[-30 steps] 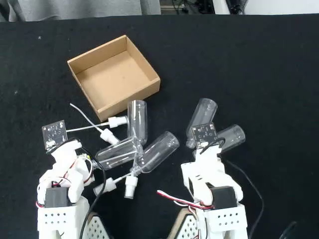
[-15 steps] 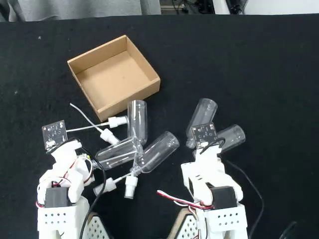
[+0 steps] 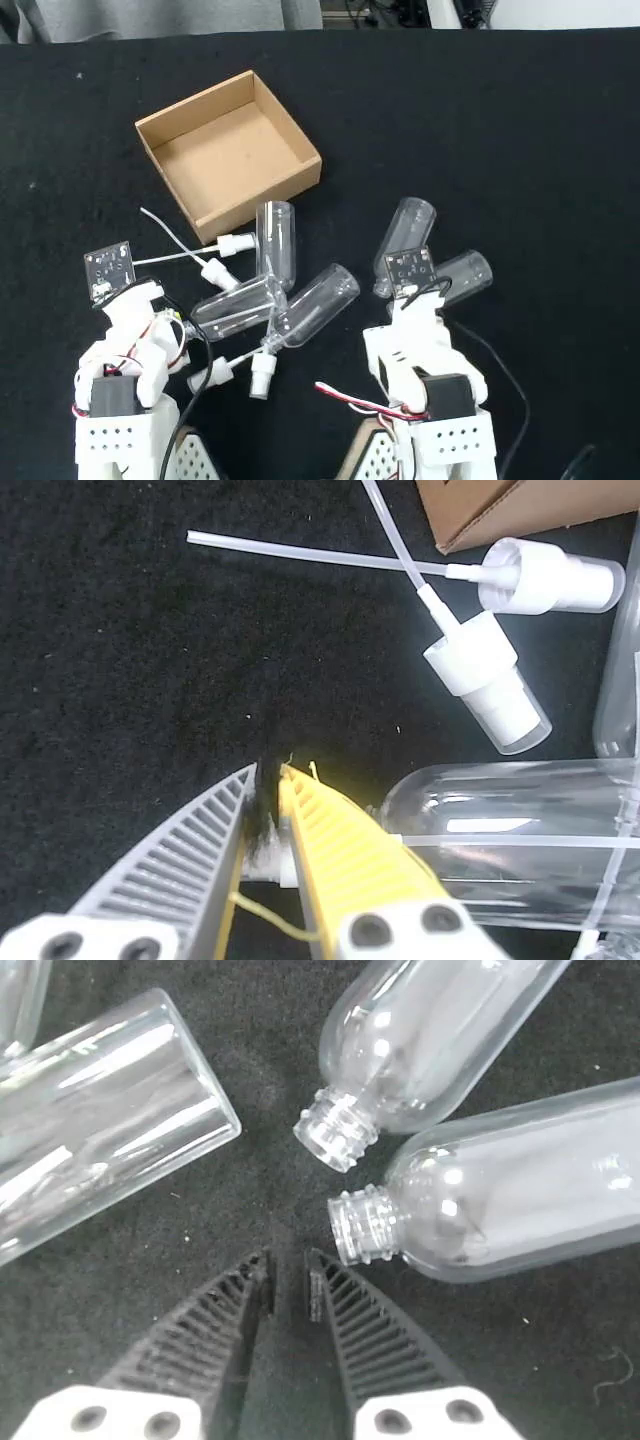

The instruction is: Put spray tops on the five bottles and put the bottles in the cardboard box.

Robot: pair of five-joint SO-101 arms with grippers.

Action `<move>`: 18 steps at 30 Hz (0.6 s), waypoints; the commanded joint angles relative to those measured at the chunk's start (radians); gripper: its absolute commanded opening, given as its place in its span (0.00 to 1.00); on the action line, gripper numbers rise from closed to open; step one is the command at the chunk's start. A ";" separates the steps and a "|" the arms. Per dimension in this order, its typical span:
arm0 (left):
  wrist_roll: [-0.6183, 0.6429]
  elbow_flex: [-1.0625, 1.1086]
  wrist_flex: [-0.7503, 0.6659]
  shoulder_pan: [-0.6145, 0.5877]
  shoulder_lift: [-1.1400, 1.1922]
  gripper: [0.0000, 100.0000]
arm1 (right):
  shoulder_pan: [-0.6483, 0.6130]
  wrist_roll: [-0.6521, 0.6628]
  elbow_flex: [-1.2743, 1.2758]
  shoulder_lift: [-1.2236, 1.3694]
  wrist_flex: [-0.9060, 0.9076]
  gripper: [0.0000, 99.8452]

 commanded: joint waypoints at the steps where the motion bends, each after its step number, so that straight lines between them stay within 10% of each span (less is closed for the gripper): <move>1: -0.009 0.022 0.003 0.004 -0.015 0.03 | 0.017 -0.006 -0.005 -0.097 0.008 0.03; 18: -0.009 0.022 0.003 0.004 -0.015 0.03 | 0.025 -0.006 -0.005 -0.097 0.006 0.03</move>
